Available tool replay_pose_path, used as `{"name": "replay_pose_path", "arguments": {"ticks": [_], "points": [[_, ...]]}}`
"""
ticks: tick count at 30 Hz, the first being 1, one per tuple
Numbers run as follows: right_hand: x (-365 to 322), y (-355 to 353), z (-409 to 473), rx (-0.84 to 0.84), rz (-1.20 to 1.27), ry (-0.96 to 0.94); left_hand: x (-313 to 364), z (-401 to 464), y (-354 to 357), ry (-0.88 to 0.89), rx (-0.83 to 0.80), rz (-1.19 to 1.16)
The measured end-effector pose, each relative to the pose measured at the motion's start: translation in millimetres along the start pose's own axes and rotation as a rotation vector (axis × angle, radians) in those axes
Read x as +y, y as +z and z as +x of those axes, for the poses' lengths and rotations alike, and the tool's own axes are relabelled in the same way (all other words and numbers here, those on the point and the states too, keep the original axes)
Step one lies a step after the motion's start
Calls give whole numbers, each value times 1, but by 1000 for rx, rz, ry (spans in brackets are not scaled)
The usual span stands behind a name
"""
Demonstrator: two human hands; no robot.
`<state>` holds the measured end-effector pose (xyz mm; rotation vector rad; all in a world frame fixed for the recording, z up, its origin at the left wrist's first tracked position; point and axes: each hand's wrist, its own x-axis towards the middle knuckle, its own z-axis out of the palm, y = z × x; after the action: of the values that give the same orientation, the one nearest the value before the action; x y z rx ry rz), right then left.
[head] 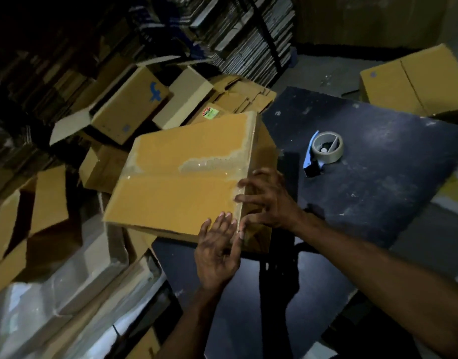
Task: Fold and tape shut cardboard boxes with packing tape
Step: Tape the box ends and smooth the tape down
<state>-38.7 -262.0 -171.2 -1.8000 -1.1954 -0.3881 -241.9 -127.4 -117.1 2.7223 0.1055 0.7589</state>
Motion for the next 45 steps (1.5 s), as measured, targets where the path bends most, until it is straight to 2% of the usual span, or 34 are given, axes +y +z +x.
{"name": "replay_pose_path", "arguments": {"ticks": [3, 6, 7, 10, 11, 13, 15, 18, 20, 23, 26, 30, 32, 34, 36, 40, 45], "points": [[-21, -9, -9, 27, 25, -39, -2, -17, -10, -27, -24, -57], [-44, -19, -17, -66, -25, -131, -3, -42, -31, -32, -34, -128], [-47, -23, -19, -106, -46, -164, -1, -52, -36, -91, -22, -160], [-52, -34, -3, -200, -58, -258, -4, -70, -60, -606, 160, -204], [-49, -37, 9, -201, -86, -255, -10, -72, -65, -720, 228, -174], [-40, -42, 44, -217, -188, -149, -20, -69, -76, -818, 339, -113], [-33, -40, 86, -354, -266, 81, -26, -57, -88, -884, 403, -28], [-24, -22, 140, -541, -243, 349, -43, -31, -100, -1037, 435, 17], [-19, -4, 168, -633, -218, 464, -62, -13, -105, -1143, 423, -19], [-21, 22, 189, -723, -232, 536, -87, 12, -114, -1365, 371, -211], [-40, 19, 189, -760, -309, 535, -109, 15, -110, -1387, 323, -308], [-61, -12, 158, -791, -410, 451, -102, -3, -108, -1462, 265, -154], [-58, -19, 155, -759, -430, 557, -100, -13, -110, -1509, 194, -77], [-52, -16, 159, -751, -386, 661, -98, -14, -114, -1514, 149, -95], [-49, -7, 163, -772, -306, 687, -100, -7, -113, -1475, 155, -173], [-36, 16, 162, -780, -191, 632, -99, 13, -120, -1506, 164, -272], [-87, -26, 181, -683, -200, 571, -93, 17, -145, -1439, 297, -277]]}}
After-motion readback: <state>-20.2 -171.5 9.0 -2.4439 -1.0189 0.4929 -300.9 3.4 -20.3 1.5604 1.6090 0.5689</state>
